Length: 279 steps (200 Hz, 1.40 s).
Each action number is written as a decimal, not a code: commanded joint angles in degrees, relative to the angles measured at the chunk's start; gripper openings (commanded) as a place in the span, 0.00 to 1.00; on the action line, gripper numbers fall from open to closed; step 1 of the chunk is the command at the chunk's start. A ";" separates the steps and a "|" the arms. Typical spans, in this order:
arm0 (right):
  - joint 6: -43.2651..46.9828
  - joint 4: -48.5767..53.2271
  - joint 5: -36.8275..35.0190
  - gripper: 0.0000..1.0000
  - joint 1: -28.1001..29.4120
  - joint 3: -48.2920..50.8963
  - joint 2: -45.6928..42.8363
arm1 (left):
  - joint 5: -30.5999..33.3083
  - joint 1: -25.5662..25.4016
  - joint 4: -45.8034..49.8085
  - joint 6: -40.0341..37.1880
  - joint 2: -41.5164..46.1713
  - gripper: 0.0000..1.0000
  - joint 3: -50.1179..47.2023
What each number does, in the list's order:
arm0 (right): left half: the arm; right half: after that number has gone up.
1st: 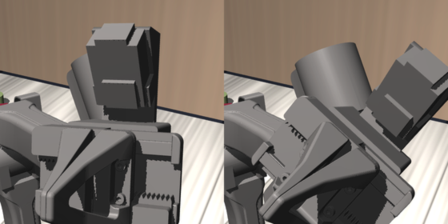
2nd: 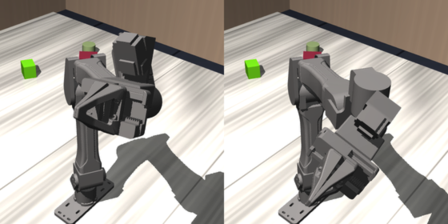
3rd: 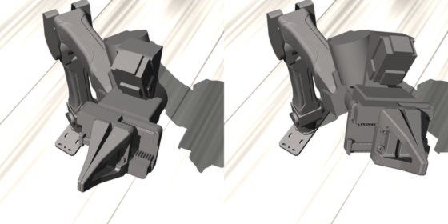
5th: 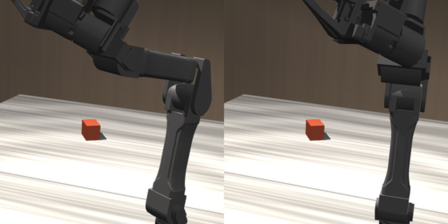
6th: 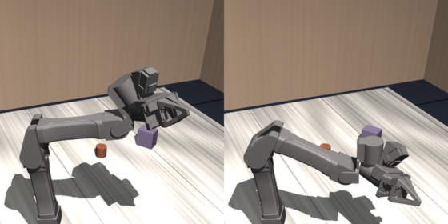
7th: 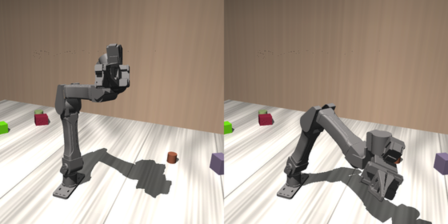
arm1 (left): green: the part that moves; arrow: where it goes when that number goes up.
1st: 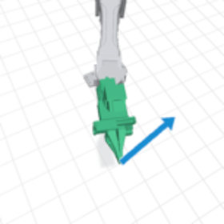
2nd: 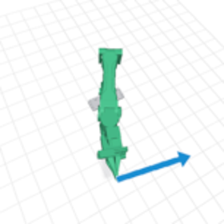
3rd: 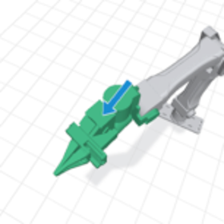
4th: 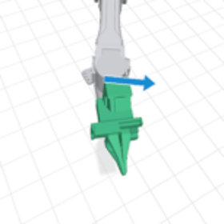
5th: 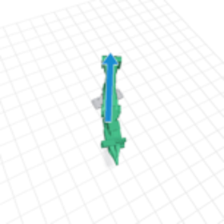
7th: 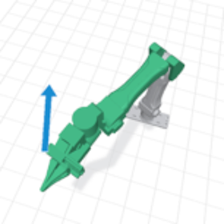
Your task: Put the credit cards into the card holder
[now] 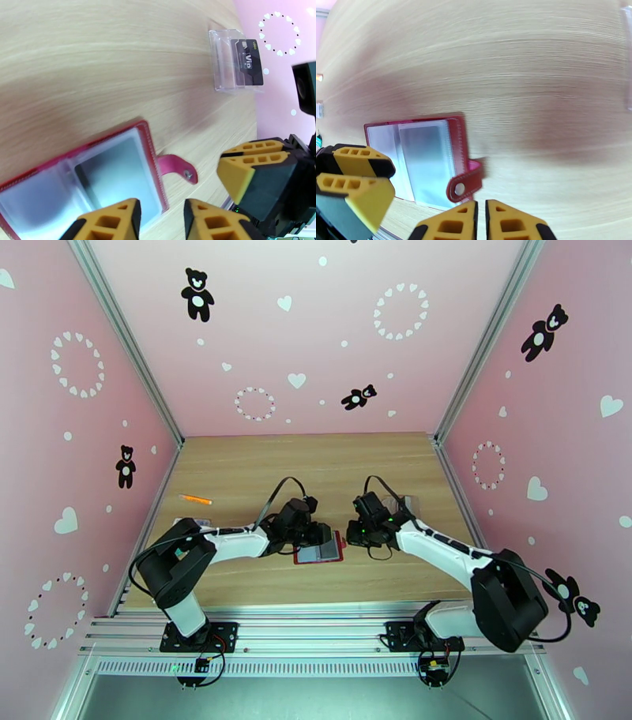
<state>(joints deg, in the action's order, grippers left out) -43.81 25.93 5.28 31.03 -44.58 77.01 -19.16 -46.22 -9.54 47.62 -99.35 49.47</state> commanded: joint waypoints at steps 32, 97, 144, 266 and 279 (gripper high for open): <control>6.02 7.13 -3.13 0.17 -4.49 -2.49 -3.65 | 2.93 -0.37 5.38 -3.81 6.02 0.35 -1.75; 16.83 19.24 -18.01 0.52 -18.13 -16.86 2.32 | 12.57 0.77 7.12 -3.49 20.78 0.36 -18.44; 19.05 19.45 -12.05 0.53 -28.36 -21.38 10.38 | 13.36 2.67 3.79 -3.64 23.77 0.36 -25.36; 20.61 21.18 -12.87 0.53 -29.88 -28.55 24.33 | 11.94 4.38 -0.39 -3.27 20.08 0.36 -27.42; 20.68 21.17 -13.47 0.53 -29.90 -28.76 24.63 | 11.73 4.49 -0.48 -3.32 19.72 0.36 -27.32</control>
<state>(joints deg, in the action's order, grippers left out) -23.53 45.67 -6.98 1.37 -71.70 100.36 -7.05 -42.41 -8.58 45.01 -78.43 22.65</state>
